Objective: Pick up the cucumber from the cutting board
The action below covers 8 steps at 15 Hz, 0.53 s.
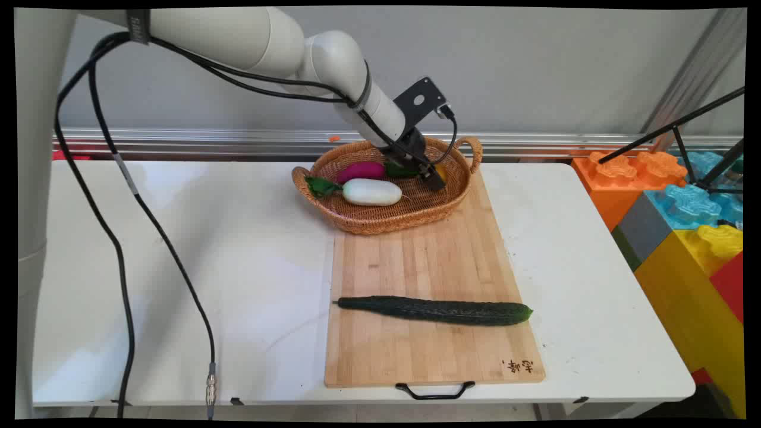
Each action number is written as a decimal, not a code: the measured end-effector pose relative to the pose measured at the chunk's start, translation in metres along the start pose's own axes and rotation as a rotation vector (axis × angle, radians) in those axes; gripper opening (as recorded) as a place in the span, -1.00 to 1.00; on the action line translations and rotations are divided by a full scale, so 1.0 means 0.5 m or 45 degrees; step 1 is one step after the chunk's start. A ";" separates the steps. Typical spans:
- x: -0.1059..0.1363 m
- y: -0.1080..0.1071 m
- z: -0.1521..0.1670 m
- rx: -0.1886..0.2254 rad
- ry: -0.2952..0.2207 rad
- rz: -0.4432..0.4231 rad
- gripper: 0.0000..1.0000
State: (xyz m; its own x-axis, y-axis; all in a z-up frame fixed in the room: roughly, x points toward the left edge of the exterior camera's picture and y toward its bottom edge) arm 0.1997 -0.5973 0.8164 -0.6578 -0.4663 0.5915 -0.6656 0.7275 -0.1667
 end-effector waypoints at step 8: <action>0.030 0.132 -0.132 -0.216 -0.036 0.078 1.00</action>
State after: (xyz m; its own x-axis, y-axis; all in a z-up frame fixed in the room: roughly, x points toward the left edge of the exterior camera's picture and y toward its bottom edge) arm 0.1691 -0.5235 0.8664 -0.7065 -0.4306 0.5616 -0.5564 0.8284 -0.0648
